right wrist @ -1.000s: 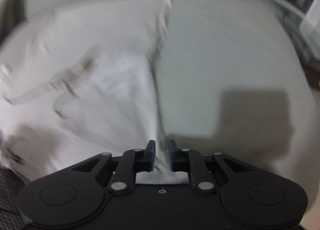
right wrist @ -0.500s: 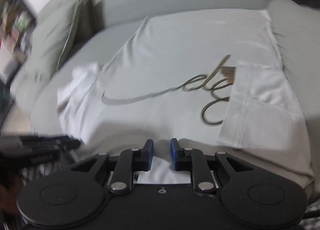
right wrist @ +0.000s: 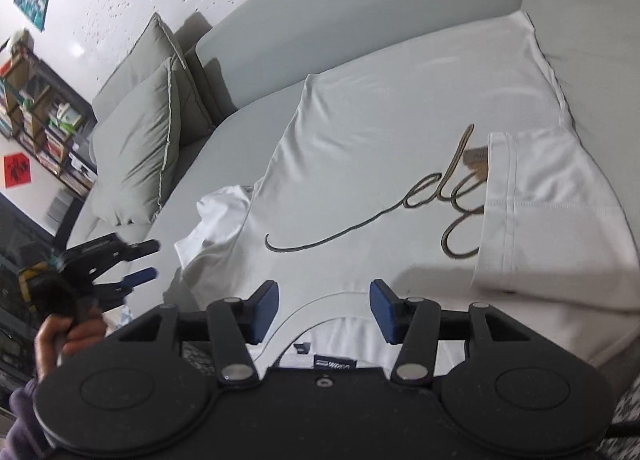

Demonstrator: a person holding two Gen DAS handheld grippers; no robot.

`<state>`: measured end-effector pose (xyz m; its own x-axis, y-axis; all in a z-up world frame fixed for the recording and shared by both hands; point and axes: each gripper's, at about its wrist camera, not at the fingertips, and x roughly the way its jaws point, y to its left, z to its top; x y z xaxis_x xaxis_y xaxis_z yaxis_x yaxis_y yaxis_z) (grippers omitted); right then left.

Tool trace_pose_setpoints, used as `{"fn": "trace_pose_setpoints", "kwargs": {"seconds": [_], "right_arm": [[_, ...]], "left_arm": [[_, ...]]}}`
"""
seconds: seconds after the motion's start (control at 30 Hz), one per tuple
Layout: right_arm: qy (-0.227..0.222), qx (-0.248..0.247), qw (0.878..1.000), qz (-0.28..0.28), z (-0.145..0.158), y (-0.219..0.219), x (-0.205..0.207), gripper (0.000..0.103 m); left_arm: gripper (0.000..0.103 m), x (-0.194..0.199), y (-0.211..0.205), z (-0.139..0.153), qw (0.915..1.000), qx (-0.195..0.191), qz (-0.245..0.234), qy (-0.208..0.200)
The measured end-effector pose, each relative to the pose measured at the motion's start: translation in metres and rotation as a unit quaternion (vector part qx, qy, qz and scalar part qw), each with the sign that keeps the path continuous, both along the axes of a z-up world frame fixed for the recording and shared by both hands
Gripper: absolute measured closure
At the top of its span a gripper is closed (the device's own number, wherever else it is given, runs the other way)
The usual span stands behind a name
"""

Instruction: Fold clothes

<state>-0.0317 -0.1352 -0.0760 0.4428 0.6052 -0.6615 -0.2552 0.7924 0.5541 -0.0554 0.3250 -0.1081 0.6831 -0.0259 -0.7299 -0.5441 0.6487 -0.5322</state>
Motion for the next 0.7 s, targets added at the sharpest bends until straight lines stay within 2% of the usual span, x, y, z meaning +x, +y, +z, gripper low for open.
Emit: {"fn": "trace_pose_setpoints", "kwargs": {"seconds": [0.07, 0.17, 0.2, 0.3, 0.4, 0.43, 0.47, 0.5, 0.53, 0.57, 0.63, 0.7], "right_arm": [[0.001, 0.004, 1.000, -0.008, 0.000, -0.002, 0.001, 0.053], [0.002, 0.015, 1.000, -0.019, 0.000, -0.005, 0.002, 0.053], [0.003, 0.019, 1.000, -0.022, 0.000, -0.007, 0.002, 0.053], [0.004, 0.018, 0.999, -0.026, -0.001, -0.009, 0.002, 0.053], [0.005, 0.017, 0.999, -0.030, -0.002, -0.010, 0.002, 0.053], [0.006, 0.017, 0.999, -0.031, -0.002, -0.011, 0.001, 0.053], [0.006, 0.016, 0.999, -0.032, -0.002, -0.012, 0.000, 0.053], [0.006, 0.016, 0.999, -0.033, -0.002, -0.014, -0.001, 0.053], [0.006, 0.017, 0.999, -0.034, -0.002, -0.015, -0.002, 0.053], [0.006, 0.018, 0.999, -0.034, -0.002, -0.016, -0.002, 0.053], [0.005, 0.019, 0.999, -0.035, -0.002, -0.019, -0.002, 0.053], [0.005, 0.020, 0.999, -0.039, -0.002, -0.022, -0.003, 0.053]], "left_arm": [[0.067, 0.011, 0.015, -0.014, 0.9984, -0.050, 0.011, 0.023], [0.067, 0.017, 0.033, -0.026, 0.9938, -0.104, 0.035, 0.019], [0.067, 0.019, 0.037, -0.029, 0.9926, -0.113, 0.041, 0.019], [0.066, 0.028, 0.038, -0.031, 0.9931, -0.109, 0.035, 0.022], [0.066, 0.039, 0.034, -0.030, 0.9959, -0.083, 0.021, 0.029], [0.071, 0.042, 0.032, -0.028, 0.9967, -0.070, 0.021, 0.034], [0.088, 0.044, 0.029, -0.026, 0.9972, -0.056, 0.024, 0.043], [0.098, 0.045, 0.026, -0.025, 0.9974, -0.040, 0.027, 0.054], [0.098, 0.046, 0.023, -0.022, 0.9977, -0.027, 0.027, 0.057], [0.102, 0.046, 0.018, -0.016, 0.9982, -0.005, 0.025, 0.054], [0.102, 0.047, -0.001, 0.002, 0.9965, 0.065, 0.015, 0.051], [0.102, 0.049, -0.027, 0.019, 0.9886, 0.145, -0.008, 0.041]]}}
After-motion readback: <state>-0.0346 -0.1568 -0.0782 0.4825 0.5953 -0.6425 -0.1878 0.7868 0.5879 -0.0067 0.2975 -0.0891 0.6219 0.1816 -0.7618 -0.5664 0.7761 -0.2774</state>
